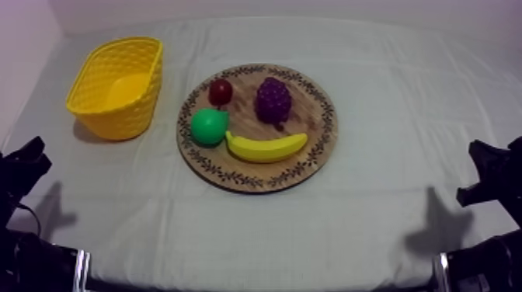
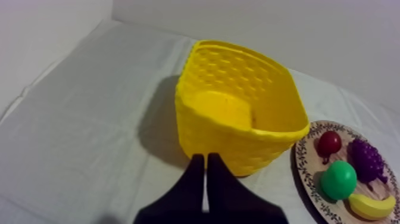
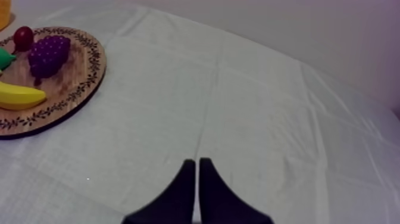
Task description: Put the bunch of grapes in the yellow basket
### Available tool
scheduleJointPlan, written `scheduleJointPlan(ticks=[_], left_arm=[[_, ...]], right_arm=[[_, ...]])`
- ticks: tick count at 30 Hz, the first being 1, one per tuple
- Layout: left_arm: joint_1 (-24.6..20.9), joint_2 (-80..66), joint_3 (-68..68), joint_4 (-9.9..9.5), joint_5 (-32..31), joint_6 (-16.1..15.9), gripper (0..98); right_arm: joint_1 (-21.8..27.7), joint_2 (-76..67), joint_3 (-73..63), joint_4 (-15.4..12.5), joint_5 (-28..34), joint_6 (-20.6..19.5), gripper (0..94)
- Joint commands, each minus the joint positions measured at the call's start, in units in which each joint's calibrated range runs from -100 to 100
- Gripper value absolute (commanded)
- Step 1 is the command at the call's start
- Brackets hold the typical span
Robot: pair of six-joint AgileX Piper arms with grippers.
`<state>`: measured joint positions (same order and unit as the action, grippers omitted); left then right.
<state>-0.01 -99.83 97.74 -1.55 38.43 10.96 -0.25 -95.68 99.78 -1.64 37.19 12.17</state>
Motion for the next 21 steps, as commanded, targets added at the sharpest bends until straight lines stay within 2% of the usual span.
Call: scheduleJointPlan(ticks=[1,21], left_arm=[[2.8,-0.2,1.0,-0.33,-2.0,-6.2,0.0],[2.9,-0.2,1.0,-0.33,-2.0,-6.7,0.0]], right_arm=[[0.0,0.0,0.0,0.0,0.0,0.0,0.5],[0.0,0.0,0.0,0.0,0.0,0.0,0.5]])
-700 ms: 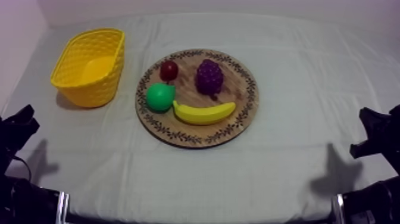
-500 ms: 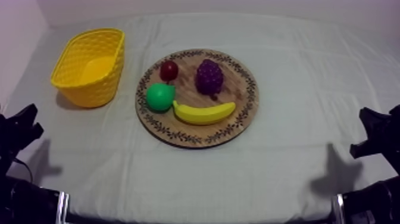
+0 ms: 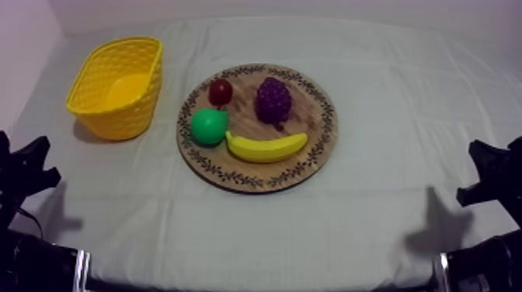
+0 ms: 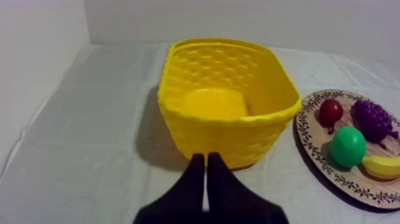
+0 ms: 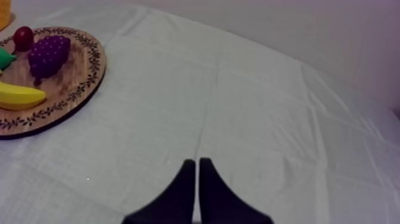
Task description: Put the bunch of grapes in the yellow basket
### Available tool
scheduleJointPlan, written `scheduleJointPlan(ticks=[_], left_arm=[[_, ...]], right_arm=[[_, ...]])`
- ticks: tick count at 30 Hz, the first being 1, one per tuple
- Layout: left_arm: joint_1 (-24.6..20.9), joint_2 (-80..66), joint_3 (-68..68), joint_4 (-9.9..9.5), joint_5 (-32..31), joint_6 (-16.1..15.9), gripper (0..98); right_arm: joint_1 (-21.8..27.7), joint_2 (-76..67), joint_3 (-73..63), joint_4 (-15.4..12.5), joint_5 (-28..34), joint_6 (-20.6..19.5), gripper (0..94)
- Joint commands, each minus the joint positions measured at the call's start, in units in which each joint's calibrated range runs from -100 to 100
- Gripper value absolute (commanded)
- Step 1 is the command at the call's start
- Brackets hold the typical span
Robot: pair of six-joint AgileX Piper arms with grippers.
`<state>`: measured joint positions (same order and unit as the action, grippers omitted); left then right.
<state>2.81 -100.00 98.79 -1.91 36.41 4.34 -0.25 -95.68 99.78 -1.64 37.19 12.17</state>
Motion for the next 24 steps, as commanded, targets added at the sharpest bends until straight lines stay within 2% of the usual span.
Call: scheduleJointPlan(ticks=[1,14,18,24], left_arm=[[0.1,0.1,0.0,0.03,0.0,-0.2,0.0],[3.1,8.5,-2.5,-0.36,-9.9,0.5,0.0],[4.6,14.0,-5.1,-2.06,-13.3,2.0,0.0],[7.3,22.6,-9.8,-7.25,-17.7,6.6,0.0]], right_arm=[[0.0,0.0,0.0,0.0,0.0,0.0,0.5],[0.0,0.0,0.0,0.0,0.0,0.0,0.5],[0.0,0.0,0.0,0.0,0.0,0.0,0.5],[0.0,0.0,0.0,0.0,0.0,0.0,0.5]])
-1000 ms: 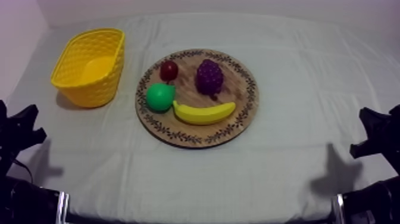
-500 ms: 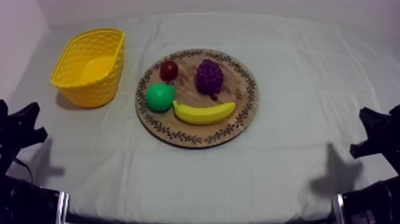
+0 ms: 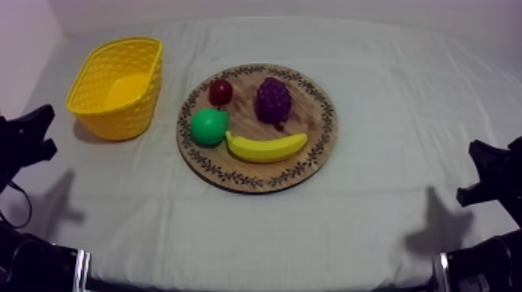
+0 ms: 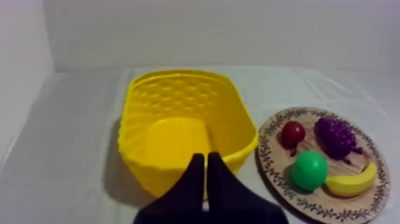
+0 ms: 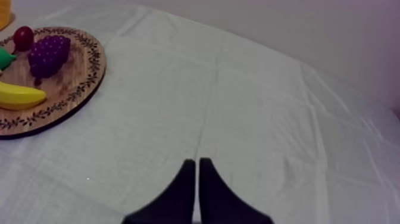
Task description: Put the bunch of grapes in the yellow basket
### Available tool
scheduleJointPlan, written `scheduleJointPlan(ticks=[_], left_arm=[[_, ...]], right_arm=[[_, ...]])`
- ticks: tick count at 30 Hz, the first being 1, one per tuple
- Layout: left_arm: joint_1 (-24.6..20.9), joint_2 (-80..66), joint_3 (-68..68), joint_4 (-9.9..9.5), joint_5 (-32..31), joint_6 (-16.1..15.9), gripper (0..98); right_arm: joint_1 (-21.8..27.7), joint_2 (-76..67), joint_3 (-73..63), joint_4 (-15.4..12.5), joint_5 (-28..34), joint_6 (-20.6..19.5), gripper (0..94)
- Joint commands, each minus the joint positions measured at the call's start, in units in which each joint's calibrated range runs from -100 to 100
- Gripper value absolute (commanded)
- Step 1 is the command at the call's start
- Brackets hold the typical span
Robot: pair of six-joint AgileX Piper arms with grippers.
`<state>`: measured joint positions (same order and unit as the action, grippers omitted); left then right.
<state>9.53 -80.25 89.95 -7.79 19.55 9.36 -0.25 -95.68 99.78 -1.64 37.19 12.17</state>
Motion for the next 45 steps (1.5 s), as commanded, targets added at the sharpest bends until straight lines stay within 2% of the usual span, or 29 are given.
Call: scheduleJointPlan(ticks=[1,7,26,36,45], left_arm=[[0.9,4.2,-1.7,-1.9,-1.6,2.1,0.0],[2.3,10.8,-6.3,-3.01,-4.4,3.0,0.0],[7.9,32.6,-25.7,-3.17,-4.1,1.0,0.0],[11.5,43.3,-39.1,-3.17,4.6,-0.5,0.0],[14.3,50.6,-55.2,-3.17,22.1,-2.4,0.0]], right_arm=[[0.0,0.0,0.0,0.0,0.0,0.0,0.5],[0.0,0.0,0.0,0.0,0.0,0.0,0.5],[0.0,0.0,0.0,0.0,0.0,0.0,0.5],[0.0,0.0,0.0,0.0,0.0,0.0,0.5],[0.0,0.0,0.0,0.0,0.0,0.0,0.5]])
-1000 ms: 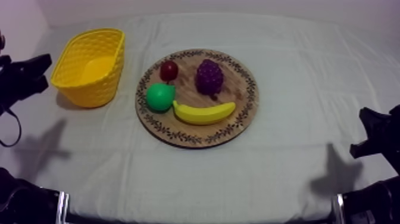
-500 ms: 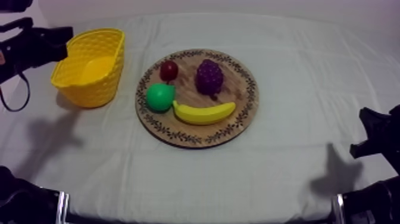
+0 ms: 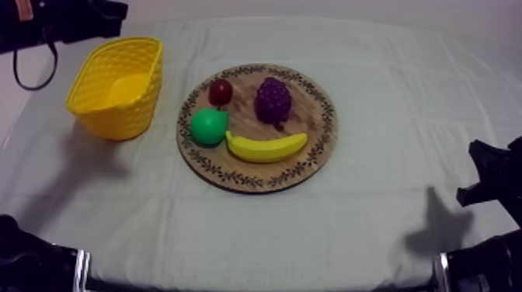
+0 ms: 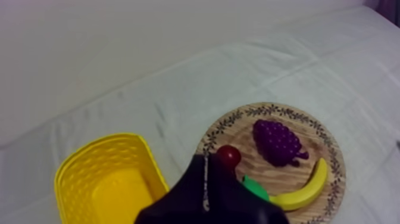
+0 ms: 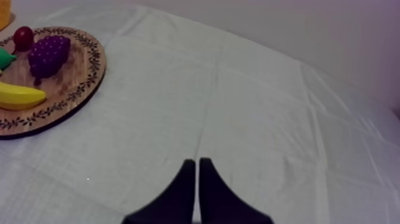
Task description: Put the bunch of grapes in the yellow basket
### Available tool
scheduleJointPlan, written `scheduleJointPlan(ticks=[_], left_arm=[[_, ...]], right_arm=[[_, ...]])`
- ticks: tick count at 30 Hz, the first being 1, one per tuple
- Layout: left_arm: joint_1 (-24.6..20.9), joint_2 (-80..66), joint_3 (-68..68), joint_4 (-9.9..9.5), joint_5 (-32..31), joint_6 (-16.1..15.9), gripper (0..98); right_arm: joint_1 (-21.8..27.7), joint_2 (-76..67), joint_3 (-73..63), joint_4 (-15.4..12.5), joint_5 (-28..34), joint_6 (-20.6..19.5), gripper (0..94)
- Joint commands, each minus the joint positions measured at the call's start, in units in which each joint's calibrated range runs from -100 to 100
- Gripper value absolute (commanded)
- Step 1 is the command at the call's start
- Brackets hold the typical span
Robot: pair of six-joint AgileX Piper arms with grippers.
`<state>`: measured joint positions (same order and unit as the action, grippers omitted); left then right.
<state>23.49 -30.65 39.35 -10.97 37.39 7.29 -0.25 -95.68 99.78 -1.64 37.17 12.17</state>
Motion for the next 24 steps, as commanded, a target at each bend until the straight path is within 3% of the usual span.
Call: scheduleJointPlan(ticks=[1,11,24], left_arm=[[0.7,1.7,-6.2,0.0,5.7,-0.6,0.0],[3.3,10.3,-19.1,0.95,15.6,-3.5,0.0],[4.0,21.8,-28.4,3.91,20.3,-7.0,0.0]], right_arm=[[0.0,0.0,0.0,0.0,0.0,0.0,0.5],[0.0,0.0,0.0,0.0,0.0,0.0,0.5],[0.0,0.0,0.0,0.0,0.0,0.0,0.5]])
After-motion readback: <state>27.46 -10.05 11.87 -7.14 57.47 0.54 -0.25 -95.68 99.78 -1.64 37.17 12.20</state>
